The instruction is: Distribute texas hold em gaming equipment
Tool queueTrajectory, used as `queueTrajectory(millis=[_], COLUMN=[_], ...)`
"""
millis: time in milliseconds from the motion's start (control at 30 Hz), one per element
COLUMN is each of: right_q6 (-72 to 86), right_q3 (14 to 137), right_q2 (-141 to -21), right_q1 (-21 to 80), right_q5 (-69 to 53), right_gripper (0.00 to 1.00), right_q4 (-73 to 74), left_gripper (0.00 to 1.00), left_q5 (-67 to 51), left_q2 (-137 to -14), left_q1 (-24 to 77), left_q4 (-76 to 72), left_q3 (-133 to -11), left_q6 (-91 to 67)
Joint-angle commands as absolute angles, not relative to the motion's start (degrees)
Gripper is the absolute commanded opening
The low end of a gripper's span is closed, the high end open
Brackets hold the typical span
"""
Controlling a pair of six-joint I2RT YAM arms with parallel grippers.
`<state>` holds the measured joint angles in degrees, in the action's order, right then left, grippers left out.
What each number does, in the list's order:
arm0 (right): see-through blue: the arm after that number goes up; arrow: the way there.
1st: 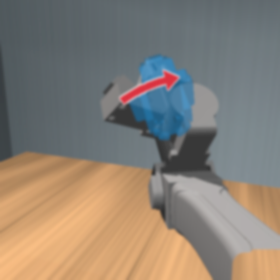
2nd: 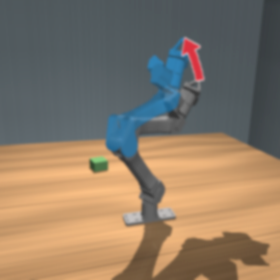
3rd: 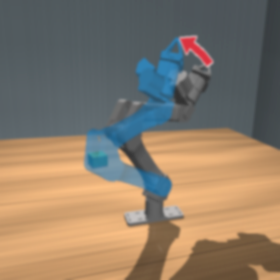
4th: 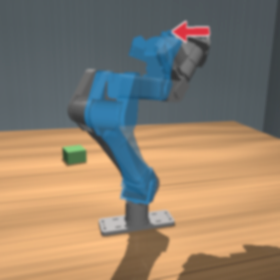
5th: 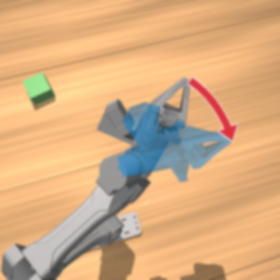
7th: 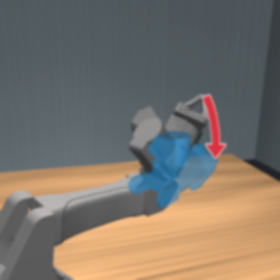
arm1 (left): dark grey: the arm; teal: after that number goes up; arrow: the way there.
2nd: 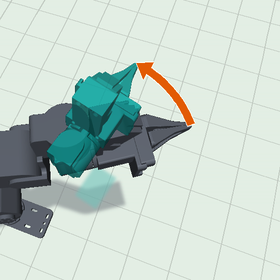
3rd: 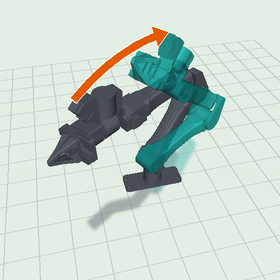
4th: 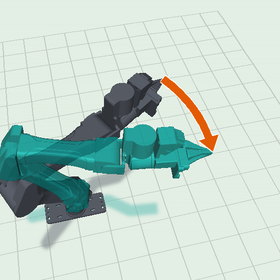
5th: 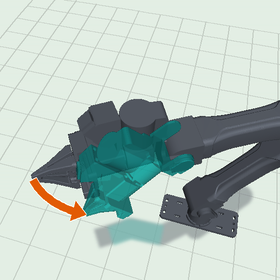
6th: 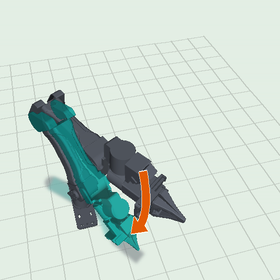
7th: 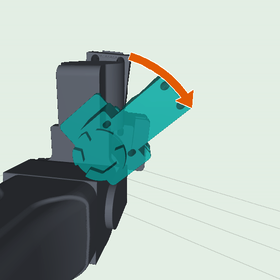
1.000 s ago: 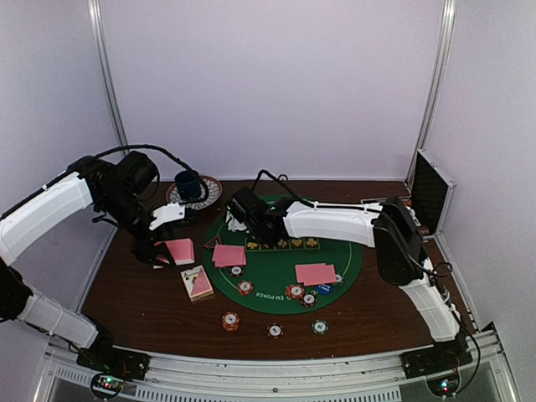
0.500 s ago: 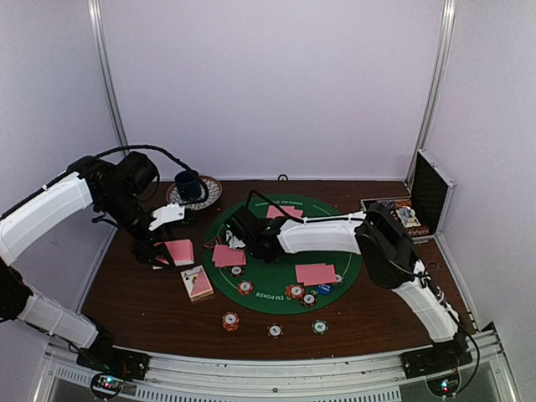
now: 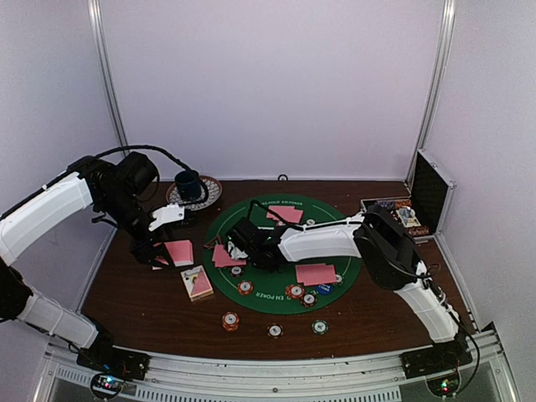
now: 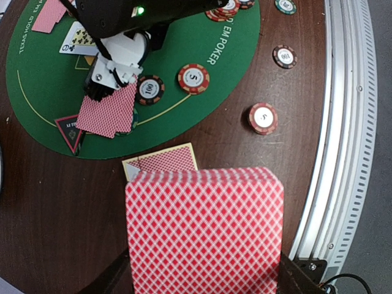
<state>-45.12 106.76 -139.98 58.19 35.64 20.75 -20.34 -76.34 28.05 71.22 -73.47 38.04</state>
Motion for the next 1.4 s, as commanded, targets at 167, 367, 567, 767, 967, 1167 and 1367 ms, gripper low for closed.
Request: queueTrajectory(millis=[167,367,567,767,967,1167,1367], right_q6=[-41.6,-37.4,-30.6,-15.1,5.2,26.9,48.9], right_q3=[104.2,102.8,100.7,104.0,103.3,94.3,84.1], right_q2=[-133.2,-127.7,-122.8,-117.7,-110.2,-101.3,-98.6], right_q1=[58.6,58.1,56.7,54.6,50.6,48.5,48.6], right_q5=[33.8,35.0,43.9,48.9,29.4,-2.4,-28.6], right_gripper=[0.64,0.95,1.00,0.99,0.99,0.99,0.99], right_q4=[20.7,18.1,12.5,20.1,33.5,31.2,16.5], left_gripper=[0.00,0.00,0.00,0.00,0.00,0.00,0.00], left_q5=[-21.0,-21.0,-21.2,-21.1,-21.0,-21.3,-21.3], left_q2=[-76.1,-75.8,-75.5,-75.2,-75.2,-75.5,-76.1], left_q1=[27.6,27.6,27.6,27.6,27.6,27.6,27.6], left_q4=[70.9,70.9,70.9,70.9,70.8,69.8,69.1], left_q3=[-74.4,-74.7,-75.2,-75.5,-75.8,-76.0,-76.1], left_q6=[38.4,38.4,38.2,38.0,37.7,37.8,37.8])
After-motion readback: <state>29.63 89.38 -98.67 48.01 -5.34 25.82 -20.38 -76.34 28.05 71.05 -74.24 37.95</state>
